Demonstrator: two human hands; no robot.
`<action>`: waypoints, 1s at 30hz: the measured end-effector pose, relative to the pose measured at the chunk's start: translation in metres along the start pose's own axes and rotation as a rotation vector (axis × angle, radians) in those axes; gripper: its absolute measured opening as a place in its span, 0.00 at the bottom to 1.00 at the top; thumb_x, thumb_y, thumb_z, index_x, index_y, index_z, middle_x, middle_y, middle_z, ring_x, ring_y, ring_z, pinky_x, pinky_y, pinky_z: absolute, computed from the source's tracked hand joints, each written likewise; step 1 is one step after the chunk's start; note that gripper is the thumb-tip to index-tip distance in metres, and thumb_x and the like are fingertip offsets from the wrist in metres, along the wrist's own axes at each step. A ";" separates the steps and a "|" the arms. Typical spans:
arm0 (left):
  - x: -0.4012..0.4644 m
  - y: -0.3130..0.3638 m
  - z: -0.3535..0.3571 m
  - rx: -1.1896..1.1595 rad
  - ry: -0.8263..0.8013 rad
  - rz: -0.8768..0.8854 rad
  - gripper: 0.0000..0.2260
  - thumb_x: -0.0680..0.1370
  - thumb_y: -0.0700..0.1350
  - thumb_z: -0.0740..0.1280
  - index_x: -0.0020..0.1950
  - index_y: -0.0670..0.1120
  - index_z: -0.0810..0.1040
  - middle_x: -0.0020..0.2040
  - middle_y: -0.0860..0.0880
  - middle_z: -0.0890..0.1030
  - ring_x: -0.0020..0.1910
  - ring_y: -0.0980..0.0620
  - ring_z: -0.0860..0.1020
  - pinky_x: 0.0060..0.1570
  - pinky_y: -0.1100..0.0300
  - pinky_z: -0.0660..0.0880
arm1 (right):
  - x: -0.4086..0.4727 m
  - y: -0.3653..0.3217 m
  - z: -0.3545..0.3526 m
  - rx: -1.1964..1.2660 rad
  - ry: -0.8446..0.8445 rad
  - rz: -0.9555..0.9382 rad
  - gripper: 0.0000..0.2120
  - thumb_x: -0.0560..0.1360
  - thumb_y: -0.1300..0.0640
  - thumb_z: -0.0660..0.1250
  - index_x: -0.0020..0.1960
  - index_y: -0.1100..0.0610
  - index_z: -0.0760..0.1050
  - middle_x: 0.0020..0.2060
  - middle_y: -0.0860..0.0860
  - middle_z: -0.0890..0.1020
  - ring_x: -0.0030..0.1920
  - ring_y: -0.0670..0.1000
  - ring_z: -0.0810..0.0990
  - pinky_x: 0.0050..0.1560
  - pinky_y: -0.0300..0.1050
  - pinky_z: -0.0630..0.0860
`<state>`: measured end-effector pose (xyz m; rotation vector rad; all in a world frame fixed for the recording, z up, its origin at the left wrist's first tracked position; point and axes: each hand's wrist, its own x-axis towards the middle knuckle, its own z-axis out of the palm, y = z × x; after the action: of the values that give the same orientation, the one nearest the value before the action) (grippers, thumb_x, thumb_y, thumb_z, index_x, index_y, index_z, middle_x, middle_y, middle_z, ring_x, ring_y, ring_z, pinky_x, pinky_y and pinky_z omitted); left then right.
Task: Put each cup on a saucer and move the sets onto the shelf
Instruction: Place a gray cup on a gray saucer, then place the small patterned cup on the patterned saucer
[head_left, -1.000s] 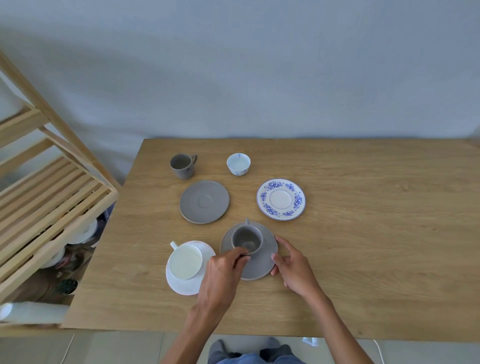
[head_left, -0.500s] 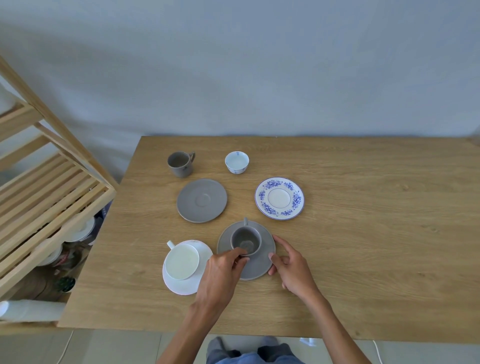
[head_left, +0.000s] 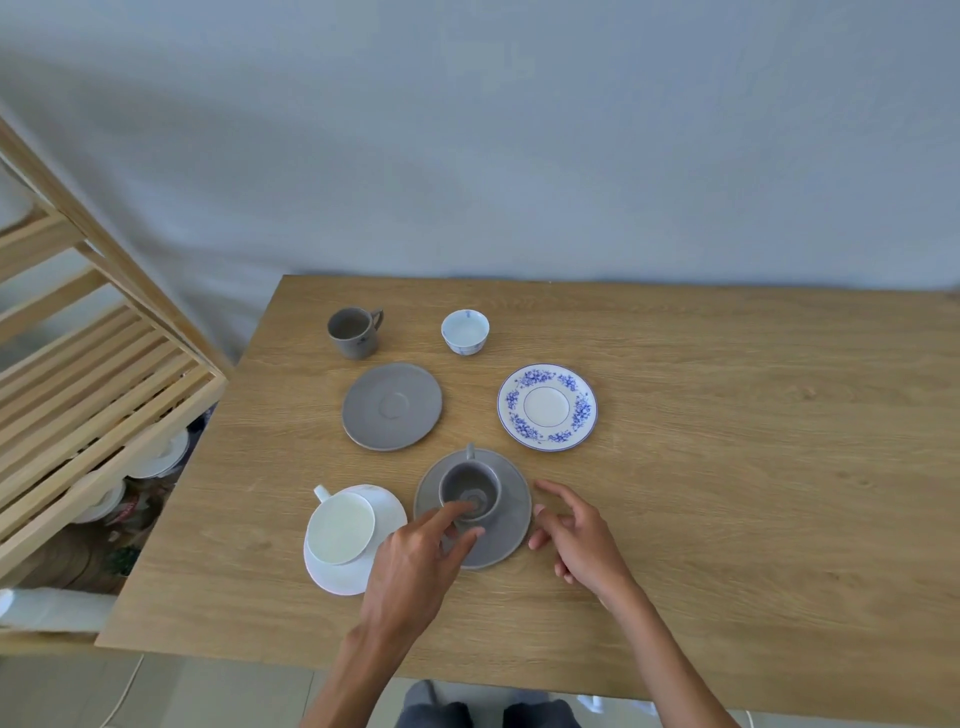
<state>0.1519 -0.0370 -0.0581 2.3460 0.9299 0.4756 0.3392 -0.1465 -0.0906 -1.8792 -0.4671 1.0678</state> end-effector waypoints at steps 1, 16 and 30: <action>-0.001 0.003 -0.003 0.003 0.026 -0.004 0.12 0.77 0.60 0.65 0.58 0.58 0.77 0.37 0.59 0.79 0.31 0.58 0.77 0.31 0.58 0.77 | 0.002 -0.001 -0.006 0.009 0.008 0.004 0.15 0.82 0.57 0.62 0.66 0.46 0.75 0.37 0.58 0.86 0.18 0.48 0.69 0.18 0.37 0.63; 0.165 -0.011 -0.021 0.033 0.069 0.001 0.13 0.82 0.52 0.60 0.64 0.52 0.77 0.49 0.52 0.83 0.44 0.49 0.82 0.40 0.51 0.77 | 0.061 -0.030 -0.048 0.042 0.216 0.075 0.28 0.82 0.56 0.63 0.78 0.42 0.60 0.38 0.51 0.89 0.20 0.50 0.72 0.21 0.41 0.70; 0.258 -0.051 0.020 0.187 -0.132 -0.059 0.14 0.80 0.47 0.65 0.66 0.51 0.77 0.55 0.45 0.84 0.51 0.41 0.81 0.49 0.49 0.77 | 0.096 -0.048 -0.039 -0.005 0.248 0.073 0.25 0.82 0.55 0.65 0.76 0.41 0.65 0.43 0.53 0.87 0.20 0.47 0.73 0.21 0.41 0.70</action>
<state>0.3156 0.1693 -0.0755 2.4739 1.0152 0.2149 0.4292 -0.0766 -0.0885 -2.0132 -0.2605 0.8648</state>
